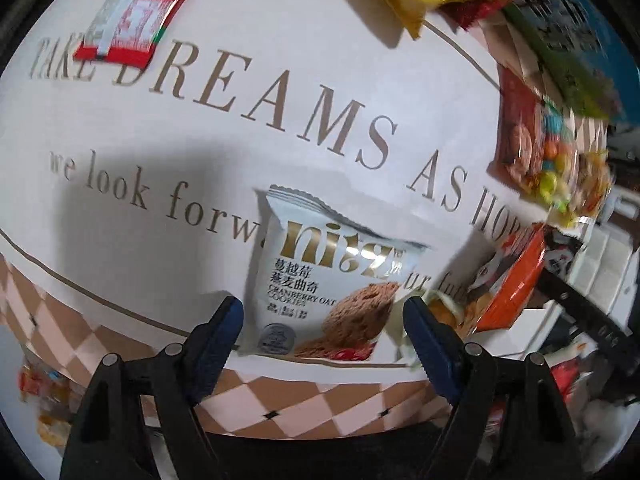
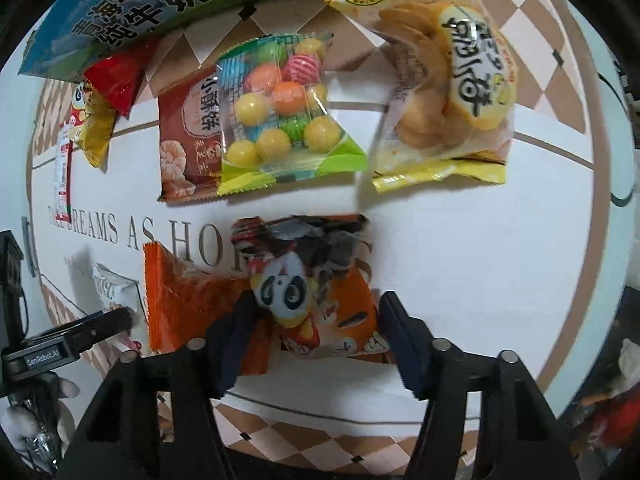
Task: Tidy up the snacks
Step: 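Grasp the nitz cookie pack with the left tool while the right tool grasps the orange panda bag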
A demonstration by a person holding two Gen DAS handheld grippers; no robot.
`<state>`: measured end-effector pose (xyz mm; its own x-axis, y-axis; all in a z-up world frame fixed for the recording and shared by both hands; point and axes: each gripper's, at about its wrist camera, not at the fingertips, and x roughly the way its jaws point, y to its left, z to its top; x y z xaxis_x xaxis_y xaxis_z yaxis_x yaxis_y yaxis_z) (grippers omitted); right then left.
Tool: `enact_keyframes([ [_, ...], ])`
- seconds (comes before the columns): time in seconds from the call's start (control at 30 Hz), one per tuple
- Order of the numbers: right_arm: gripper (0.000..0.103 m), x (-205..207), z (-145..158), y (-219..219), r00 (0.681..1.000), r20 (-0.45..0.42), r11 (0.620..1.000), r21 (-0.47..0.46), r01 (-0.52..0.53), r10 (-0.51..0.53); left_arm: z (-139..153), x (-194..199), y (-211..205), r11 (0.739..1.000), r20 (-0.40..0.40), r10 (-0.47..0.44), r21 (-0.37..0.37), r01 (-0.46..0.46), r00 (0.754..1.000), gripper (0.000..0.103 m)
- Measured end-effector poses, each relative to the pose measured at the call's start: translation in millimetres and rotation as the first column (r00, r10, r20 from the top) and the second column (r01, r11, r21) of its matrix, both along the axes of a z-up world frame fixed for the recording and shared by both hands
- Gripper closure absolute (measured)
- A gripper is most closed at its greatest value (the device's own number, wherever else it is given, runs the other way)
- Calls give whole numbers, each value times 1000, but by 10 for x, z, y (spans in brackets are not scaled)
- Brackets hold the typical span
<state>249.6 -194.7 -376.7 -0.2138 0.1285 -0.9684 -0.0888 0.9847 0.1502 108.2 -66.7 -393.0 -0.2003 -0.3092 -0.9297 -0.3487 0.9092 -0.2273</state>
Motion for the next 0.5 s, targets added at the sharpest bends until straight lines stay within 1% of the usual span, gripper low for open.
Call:
enact_keyframes([
  [0.07, 40, -40, 3, -86, 999, -34, 1000, 8, 18, -17, 10, -15, -114, 997, 6, -66, 32, 65, 998, 21],
  [0.1, 40, -66, -7, -130, 998, -52, 1000, 11, 27, -27, 5, 99, -119, 996, 6, -83, 39, 83, 997, 21],
  [0.13, 39, -89, -36, -176, 996, -81, 999, 21, 43, -41, -21, 62, -215, 993, 4, -106, 51, 106, 994, 21],
  [0.2, 39, -118, -112, -268, 988, -120, 994, 48, 101, -94, -68, 51, -372, 987, -10, -137, 77, 138, 990, 21],
  [0.23, 37, -126, -148, -291, 985, -132, 992, 55, 115, -107, -71, 46, -441, 984, -2, -146, 100, 145, 989, 21],
  [0.27, 36, -134, -187, -334, 982, -143, 990, 51, 129, -121, -83, 161, -485, 982, 3, -153, 114, 151, 988, 21],
  [0.3, 36, -148, -206, -357, 980, -150, 989, 48, 143, -134, -97, 159, -541, 980, 10, -161, 125, 158, 987, 21],
  [0.37, 35, -172, -223, -378, 977, -152, 985, 60, 161, -150, -101, 206, -623, 980, 22, -153, 135, 149, 988, 21],
  [0.47, 35, -199, -276, -442, 975, -144, 983, 51, 176, -168, -90, 262, -714, 977, 38, -148, 159, 140, 988, 21],
  [0.5, 35, -207, -284, -454, 975, -134, 982, 49, 184, -176, -38, 334, -616, 975, 43, -154, 169, 145, 987, 25],
])
